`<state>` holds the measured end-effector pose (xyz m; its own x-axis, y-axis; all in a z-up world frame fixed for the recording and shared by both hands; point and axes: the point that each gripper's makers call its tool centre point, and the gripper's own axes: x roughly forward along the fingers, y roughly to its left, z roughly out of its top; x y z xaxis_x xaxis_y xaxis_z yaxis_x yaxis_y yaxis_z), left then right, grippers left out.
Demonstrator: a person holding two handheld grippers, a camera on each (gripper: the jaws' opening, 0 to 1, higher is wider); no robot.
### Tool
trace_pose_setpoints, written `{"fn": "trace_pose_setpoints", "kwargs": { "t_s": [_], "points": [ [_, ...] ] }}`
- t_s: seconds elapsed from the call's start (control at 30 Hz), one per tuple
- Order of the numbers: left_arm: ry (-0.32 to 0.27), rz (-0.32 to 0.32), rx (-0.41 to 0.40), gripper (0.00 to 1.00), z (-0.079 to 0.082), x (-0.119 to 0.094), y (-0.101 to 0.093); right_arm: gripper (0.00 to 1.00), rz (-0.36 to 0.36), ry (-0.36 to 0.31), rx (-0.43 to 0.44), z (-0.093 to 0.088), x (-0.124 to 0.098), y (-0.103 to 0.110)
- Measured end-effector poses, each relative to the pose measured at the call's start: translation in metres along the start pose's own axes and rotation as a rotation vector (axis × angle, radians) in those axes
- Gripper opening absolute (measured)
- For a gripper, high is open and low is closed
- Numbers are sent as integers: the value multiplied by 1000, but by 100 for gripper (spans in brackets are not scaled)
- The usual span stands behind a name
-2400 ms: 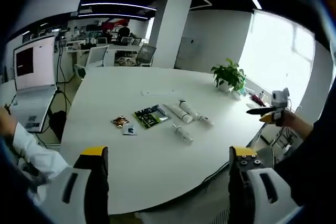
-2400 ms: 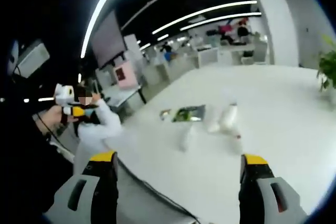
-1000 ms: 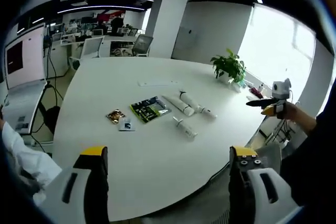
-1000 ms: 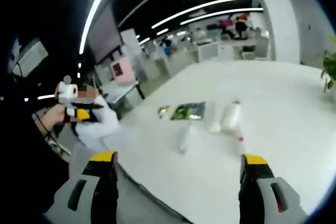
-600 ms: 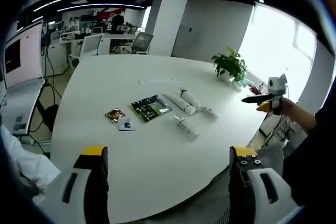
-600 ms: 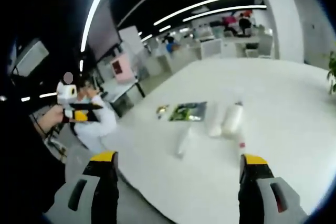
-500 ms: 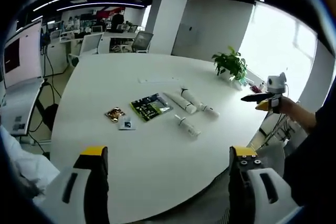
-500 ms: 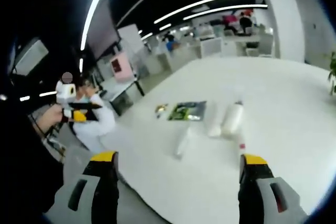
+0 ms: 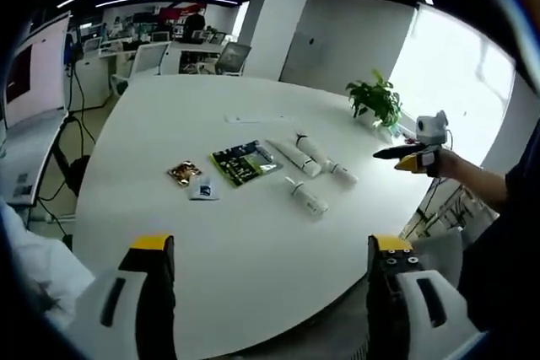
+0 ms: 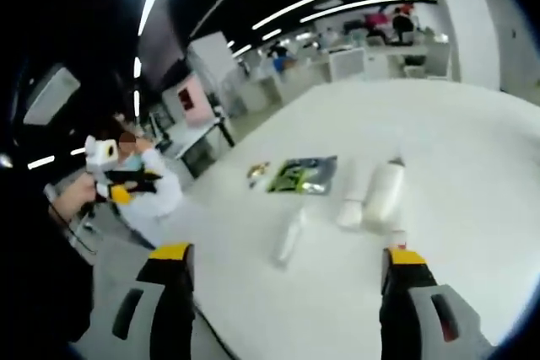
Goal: Arrange the skincare products in the storage area until every visible bottle or jar stands upright without overlapping.
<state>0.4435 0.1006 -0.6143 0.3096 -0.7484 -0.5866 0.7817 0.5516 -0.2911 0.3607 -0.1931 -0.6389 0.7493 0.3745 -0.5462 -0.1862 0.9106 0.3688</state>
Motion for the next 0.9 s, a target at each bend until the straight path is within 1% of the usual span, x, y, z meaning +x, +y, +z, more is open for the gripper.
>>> {"fn": "trace_pose_setpoints", "kwargs": {
  "t_s": [0.1, 0.23, 0.3, 0.47, 0.53, 0.6, 0.67, 0.83, 0.9],
  "points": [
    [25, 0, 12, 89, -4, 4, 1, 92, 1, -7, 11, 4, 6, -5],
    [19, 4, 8, 89, -3, 11, 3, 90, 2, 5, 20, 6, 18, -10],
    [16, -4, 4, 89, -3, 16, 0, 89, 6, 19, 14, 7, 26, -12],
    [50, -29, 23, 89, -12, 24, -7, 88, 3, 22, 12, 17, 47, -21],
    [53, -37, 22, 89, -13, 27, -9, 88, 7, 27, 13, 19, 56, -24],
    [56, -43, 19, 89, -14, 29, -11, 89, 22, 39, 5, 21, 63, -24],
    [64, -49, 16, 89, -17, 32, -12, 89, 18, 62, -15, 25, 72, -29],
    [82, -52, 14, 89, -22, 36, -10, 88, 16, 69, -22, 35, 88, -39],
    [90, -48, 14, 88, -24, 38, -7, 88, 12, 77, -27, 37, 95, -43]
  ]
}}
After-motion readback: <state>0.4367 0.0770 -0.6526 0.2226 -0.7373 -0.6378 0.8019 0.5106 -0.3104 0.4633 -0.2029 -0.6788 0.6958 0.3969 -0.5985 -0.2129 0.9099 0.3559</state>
